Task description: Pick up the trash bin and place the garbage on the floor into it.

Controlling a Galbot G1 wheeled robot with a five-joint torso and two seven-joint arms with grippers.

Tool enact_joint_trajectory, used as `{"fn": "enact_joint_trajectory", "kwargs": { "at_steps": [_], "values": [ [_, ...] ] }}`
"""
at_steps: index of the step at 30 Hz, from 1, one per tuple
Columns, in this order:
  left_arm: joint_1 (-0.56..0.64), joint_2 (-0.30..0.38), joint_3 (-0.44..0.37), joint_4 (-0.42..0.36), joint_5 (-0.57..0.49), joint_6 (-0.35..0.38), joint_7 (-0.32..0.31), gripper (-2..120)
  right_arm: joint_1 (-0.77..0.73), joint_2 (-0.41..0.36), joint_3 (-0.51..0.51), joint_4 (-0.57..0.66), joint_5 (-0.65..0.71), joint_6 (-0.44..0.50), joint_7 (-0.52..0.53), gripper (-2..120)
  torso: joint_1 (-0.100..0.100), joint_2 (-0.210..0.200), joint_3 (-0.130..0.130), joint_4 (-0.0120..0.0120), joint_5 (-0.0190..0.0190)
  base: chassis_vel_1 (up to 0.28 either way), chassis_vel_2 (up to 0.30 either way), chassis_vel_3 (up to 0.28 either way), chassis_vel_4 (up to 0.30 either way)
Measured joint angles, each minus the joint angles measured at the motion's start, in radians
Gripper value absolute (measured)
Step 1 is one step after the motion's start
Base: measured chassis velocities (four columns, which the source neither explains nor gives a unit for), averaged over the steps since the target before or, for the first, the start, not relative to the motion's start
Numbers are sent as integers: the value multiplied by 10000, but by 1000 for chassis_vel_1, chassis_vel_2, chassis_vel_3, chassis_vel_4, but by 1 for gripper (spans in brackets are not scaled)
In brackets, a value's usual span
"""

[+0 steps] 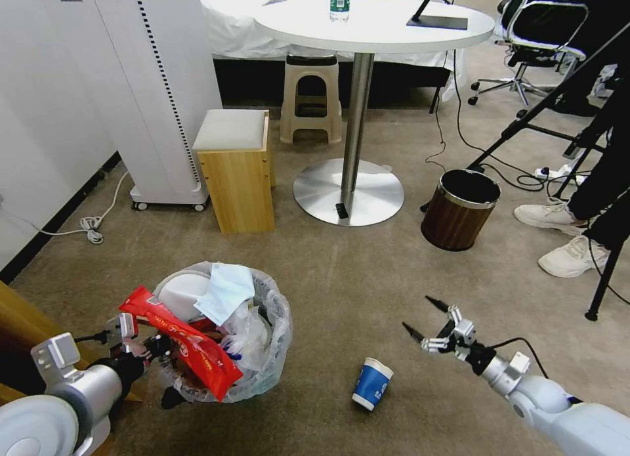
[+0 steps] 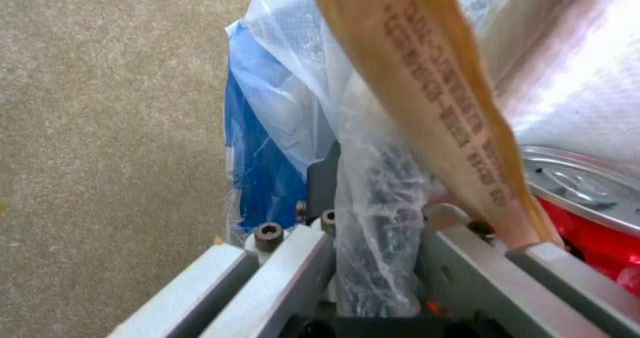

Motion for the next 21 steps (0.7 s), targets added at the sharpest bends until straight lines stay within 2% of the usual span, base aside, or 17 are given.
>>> {"fn": "enact_joint_trajectory", "kwargs": {
  "at_steps": [6, 11, 16, 21],
  "values": [
    [123, -170, 16, -18, 151, 0, -2, 0, 266, 29, -1036, -385, 198, 4, -232, 100, 0, 0, 0, 1, 0, 0, 0, 0, 0],
    [235, -225, 3, -85, 216, 0, -5, 0, 359, 41, -1783, -606, 362, -9, 174, 100, 0, 0, 0, 2, 1, 0, 0, 0, 0],
    [289, -252, -12, -116, 234, 0, -6, 0, 178, 74, -1958, -952, 194, -12, 412, 100, 0, 1, 0, 0, -1, 0, 0, 0, 0],
    [269, -273, 59, -70, 334, 0, 2, 0, -292, 83, -1598, -1136, -120, -14, 456, 100, 1, 0, 0, -1, -3, 0, 0, 0, 0]
  ]
}}
